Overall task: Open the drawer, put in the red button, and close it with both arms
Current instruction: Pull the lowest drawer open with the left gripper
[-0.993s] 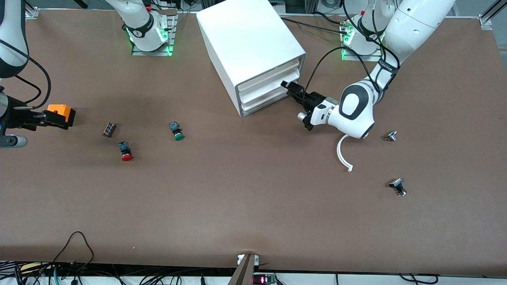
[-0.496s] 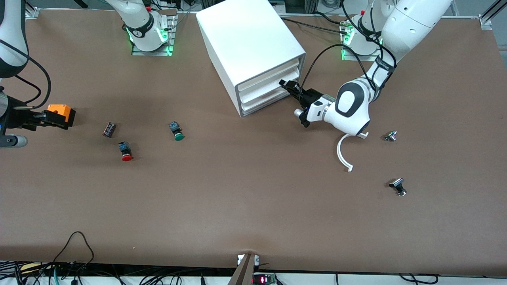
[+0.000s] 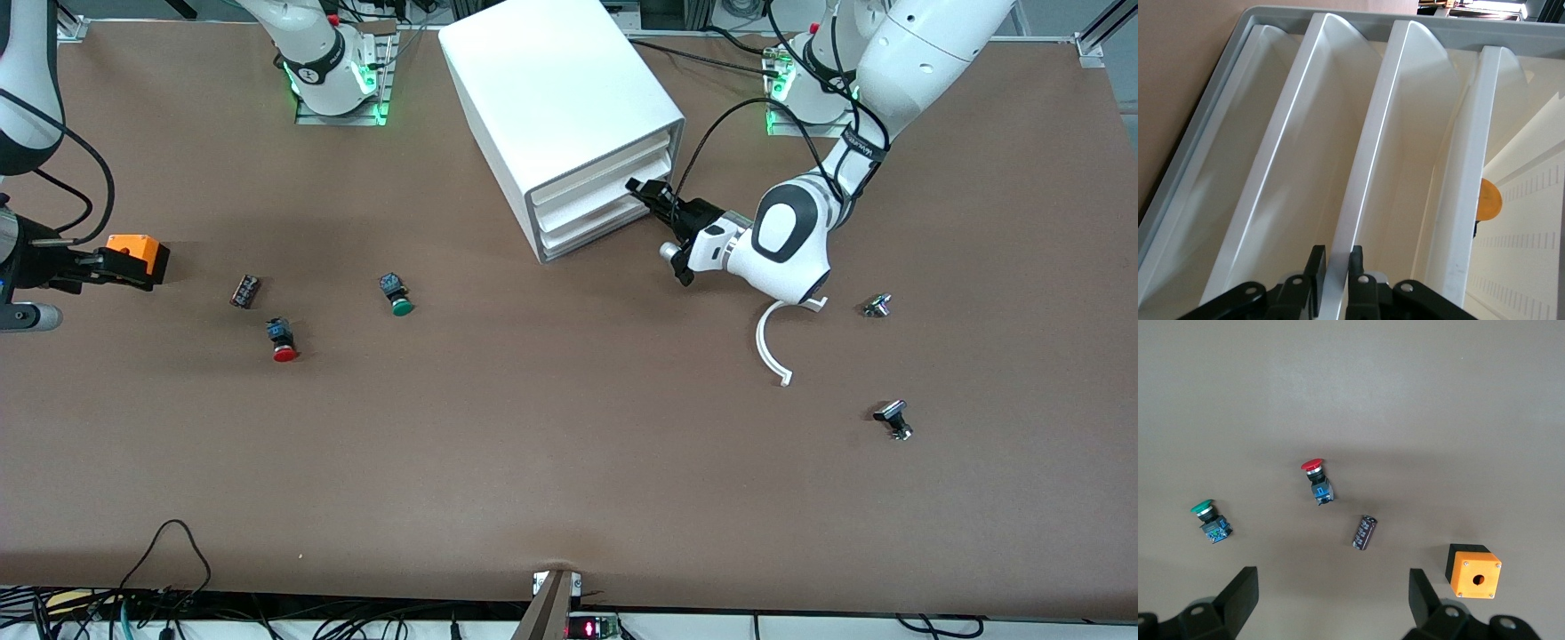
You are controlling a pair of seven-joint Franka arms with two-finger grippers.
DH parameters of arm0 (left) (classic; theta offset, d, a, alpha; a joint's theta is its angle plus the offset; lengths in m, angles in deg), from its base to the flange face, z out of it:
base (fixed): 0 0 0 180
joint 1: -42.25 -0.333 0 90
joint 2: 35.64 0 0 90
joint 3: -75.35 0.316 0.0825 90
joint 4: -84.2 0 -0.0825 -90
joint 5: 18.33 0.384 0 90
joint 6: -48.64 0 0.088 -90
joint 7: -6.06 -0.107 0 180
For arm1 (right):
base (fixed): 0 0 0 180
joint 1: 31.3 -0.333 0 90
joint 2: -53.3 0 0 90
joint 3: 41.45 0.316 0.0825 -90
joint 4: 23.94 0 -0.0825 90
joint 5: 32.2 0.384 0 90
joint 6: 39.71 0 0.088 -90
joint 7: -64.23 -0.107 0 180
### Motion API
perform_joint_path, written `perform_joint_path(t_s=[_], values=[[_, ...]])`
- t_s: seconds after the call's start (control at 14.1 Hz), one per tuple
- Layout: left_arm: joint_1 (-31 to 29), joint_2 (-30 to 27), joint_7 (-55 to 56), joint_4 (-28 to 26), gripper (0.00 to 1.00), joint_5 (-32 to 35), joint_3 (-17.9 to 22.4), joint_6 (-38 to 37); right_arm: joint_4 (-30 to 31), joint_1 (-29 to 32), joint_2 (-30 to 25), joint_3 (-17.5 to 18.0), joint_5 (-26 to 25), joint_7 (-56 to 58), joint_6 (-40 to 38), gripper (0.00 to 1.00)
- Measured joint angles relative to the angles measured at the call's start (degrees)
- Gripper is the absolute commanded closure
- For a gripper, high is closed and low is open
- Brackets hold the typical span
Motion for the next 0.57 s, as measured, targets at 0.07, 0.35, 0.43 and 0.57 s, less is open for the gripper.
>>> perform_joint_path(t_s=[0.07,0.35,0.43,0.57], values=[[-0.1,0.0,-0.3,0.0,1.00,0.0,0.1,0.0,0.0,0.0,0.0,0.0,0.0,0.0,0.0,0.00],[-1.7,0.0,-1.0,0.7,1.00,0.0,1.0,0.4,0.0,0.0,0.0,0.0,0.0,0.0,0.0,0.00],[-1.9,0.0,-1.1,1.1,1.00,0.0,1.6,0.4,0.0,0.0,0.0,0.0,0.0,0.0,0.0,0.00],[-2.1,0.0,-1.2,2.1,1.00,0.0,3.3,0.4,0.0,0.0,0.1,0.0,0.0,0.0,0.0,0.00]])
